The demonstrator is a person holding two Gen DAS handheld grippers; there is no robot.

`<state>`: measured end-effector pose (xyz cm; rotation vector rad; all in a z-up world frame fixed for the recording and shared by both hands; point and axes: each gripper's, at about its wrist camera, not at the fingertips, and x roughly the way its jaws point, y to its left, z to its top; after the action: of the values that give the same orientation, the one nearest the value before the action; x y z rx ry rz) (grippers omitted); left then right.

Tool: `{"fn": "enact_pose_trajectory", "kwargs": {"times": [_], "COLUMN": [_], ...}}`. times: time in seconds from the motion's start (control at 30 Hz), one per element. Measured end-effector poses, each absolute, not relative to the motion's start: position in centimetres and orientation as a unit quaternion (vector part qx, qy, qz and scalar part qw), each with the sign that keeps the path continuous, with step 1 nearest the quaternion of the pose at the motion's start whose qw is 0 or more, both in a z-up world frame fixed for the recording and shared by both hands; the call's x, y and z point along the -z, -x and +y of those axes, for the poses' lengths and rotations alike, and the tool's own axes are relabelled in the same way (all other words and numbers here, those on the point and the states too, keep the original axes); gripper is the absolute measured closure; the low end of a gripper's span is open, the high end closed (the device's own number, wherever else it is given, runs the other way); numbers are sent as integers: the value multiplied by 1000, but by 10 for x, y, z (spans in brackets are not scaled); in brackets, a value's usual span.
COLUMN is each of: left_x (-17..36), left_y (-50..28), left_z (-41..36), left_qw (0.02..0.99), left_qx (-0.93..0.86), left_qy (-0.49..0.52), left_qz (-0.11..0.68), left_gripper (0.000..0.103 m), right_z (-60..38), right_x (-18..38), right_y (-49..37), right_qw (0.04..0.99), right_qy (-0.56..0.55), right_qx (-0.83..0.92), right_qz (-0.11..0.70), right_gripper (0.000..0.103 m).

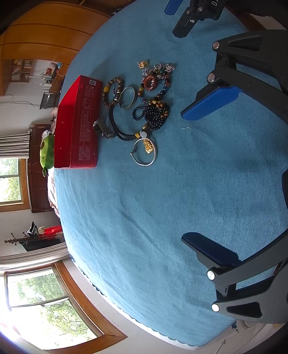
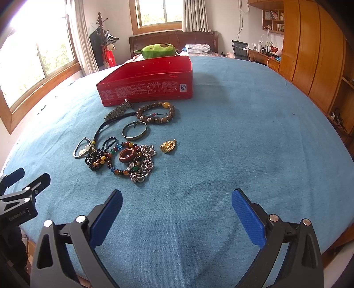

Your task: Organize jewelry

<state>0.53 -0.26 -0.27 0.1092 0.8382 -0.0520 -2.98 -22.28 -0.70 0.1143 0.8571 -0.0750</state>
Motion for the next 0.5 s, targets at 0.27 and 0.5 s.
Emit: {"fn": "enact_pose_trajectory", "kwargs": {"times": [0.27,0.5], "left_x": [-5,-4], "left_y": [1,1], "left_z": [1,1], "left_qw": [913,913], "left_qx": [25,25], "left_qy": [-52,-52], "left_qz": [404,404], "left_gripper": [3,3], "right_z": [-223,-223], "right_x": [7,7], "right_y": [29,29], "right_qw": [907,907], "right_qy": [-56,-56], "right_qx": [36,36], "right_qz": [416,416], "right_gripper": [4,4]}}
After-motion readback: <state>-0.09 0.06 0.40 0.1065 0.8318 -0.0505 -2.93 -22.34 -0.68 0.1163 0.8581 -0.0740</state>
